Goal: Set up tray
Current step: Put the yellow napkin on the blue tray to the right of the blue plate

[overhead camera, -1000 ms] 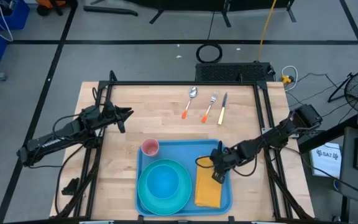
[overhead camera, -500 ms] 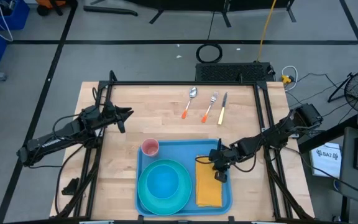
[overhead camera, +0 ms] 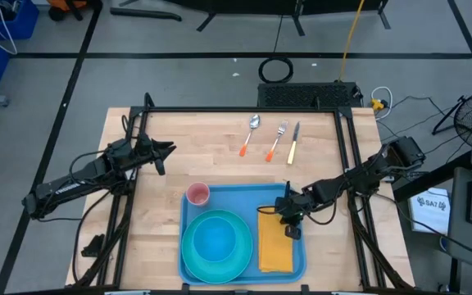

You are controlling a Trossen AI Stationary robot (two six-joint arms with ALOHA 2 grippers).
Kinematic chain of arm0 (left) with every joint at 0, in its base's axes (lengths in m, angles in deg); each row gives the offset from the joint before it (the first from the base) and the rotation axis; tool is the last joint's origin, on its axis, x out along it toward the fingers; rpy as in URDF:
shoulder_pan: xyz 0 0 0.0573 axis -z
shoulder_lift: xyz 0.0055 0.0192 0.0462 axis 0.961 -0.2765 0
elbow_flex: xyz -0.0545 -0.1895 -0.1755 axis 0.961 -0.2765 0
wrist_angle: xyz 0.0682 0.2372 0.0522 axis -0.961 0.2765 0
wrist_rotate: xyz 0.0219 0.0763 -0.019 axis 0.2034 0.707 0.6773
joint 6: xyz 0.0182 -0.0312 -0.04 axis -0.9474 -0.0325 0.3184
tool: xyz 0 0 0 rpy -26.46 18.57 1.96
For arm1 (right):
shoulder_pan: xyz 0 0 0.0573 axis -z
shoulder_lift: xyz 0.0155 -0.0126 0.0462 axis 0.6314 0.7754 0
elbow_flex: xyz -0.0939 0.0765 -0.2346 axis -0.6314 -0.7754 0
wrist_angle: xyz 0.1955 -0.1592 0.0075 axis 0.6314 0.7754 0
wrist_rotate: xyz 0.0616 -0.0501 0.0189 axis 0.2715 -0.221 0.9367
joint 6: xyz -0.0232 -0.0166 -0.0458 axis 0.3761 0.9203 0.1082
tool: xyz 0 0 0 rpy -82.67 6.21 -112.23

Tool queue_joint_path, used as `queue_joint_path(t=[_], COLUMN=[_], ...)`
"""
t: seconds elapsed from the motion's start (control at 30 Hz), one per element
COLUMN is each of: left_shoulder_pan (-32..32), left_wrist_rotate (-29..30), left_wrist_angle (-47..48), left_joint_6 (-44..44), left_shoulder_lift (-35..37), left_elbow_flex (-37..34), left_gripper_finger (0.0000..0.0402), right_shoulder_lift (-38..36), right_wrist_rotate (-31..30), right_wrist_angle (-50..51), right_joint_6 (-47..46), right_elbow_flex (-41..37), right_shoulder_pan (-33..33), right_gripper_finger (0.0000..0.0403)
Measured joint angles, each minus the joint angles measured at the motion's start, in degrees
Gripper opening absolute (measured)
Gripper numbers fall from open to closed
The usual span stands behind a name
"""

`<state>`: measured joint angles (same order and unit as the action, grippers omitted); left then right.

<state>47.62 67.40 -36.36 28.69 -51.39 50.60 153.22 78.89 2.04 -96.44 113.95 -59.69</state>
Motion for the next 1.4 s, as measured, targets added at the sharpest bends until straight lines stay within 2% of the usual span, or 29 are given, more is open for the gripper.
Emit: queue_joint_path(t=[0.37,0.77,0.93,1.13,1.4], left_shoulder_pan=[0.0,0.0,0.0,0.0,0.0], left_wrist_rotate=[0.0,0.0,0.0,0.0,0.0], left_wrist_angle=[0.0,0.0,0.0,0.0,0.0], left_joint_6=[0.0,0.0,0.0,0.0,0.0], left_shoulder_lift=[0.0,0.0,0.0,0.0,0.0], left_elbow_flex=[0.0,0.0,0.0,0.0,0.0], left_gripper_finger=[0.0097,0.0097,0.0097,0.0097,0.0097], right_shoulder_lift=[0.0,0.0,0.0,0.0,0.0], right_wrist_rotate=[5.4,-1.2,-6.8,-7.1,-7.1], right_wrist_angle=[-2.7,-2.5,-2.4,-2.4,-2.5], right_joint_6=[3.1,4.5,4.5,4.0,-2.3], right_elbow_flex=[0.0,0.0,0.0,0.0,0.0], right_shoulder_pan=[0.0,1.3,1.4,1.7,1.9], right_gripper_finger=[0.0000,0.0000,0.0000,0.0000,0.0000])
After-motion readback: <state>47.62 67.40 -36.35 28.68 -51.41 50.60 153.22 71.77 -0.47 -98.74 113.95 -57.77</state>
